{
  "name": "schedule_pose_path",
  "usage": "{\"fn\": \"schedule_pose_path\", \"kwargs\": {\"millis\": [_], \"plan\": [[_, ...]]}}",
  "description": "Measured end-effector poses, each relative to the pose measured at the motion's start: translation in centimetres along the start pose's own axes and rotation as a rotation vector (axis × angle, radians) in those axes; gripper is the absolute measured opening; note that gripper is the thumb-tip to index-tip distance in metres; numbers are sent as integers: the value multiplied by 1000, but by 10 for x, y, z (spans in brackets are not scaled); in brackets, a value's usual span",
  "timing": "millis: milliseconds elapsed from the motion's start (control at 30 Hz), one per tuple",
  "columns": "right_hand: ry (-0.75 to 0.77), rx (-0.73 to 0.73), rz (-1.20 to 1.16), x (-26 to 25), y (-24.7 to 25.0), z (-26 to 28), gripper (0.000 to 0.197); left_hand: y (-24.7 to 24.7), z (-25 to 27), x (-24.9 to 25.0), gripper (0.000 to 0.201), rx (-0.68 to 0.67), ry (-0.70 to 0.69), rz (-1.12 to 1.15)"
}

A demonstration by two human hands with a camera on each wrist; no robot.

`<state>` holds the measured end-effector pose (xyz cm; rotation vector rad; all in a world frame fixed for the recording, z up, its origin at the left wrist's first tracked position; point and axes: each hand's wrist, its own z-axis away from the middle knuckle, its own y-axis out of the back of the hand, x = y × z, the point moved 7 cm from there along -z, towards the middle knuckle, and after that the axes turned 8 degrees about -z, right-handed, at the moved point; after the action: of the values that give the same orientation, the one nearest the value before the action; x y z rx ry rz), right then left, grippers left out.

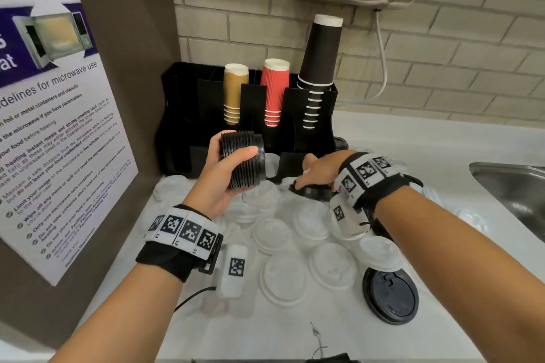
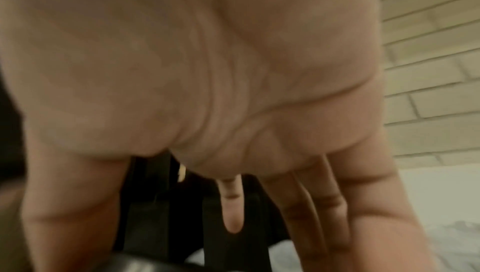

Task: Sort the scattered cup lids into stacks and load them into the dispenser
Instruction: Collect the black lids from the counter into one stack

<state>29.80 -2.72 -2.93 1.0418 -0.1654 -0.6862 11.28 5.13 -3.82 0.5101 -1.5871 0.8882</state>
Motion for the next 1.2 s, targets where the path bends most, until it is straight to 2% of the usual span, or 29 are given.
{"fn": "schedule_pose_path", "kwargs": {"millis": [100,200,300,367,467,1000,1100,1200], "plan": [[92,-2,-412,1,8,19,49,-5,3,-4,59,-10,34,-10],[313,50,-830,-9,11,38,34,-12,5,-8,57,-21,48,-2],[552,49,-1095,-23,6,57,33,-24,12,-11,49,-66,57,22],[641,74,-1091,-29,1,67,39,-31,17,-12,46,-99,67,27],[691,109,-1061,-30,-4,77,46,-36,22,-12,44,-130,73,45],[735,246,-1023,-4,-10,97,54,-67,28,-20,51,-137,69,140],[662,248,-929,12,-13,96,64,-77,27,-24,50,-116,73,154],[568,244,-583,32,-25,101,55,-81,24,-27,45,-92,73,127]]}}
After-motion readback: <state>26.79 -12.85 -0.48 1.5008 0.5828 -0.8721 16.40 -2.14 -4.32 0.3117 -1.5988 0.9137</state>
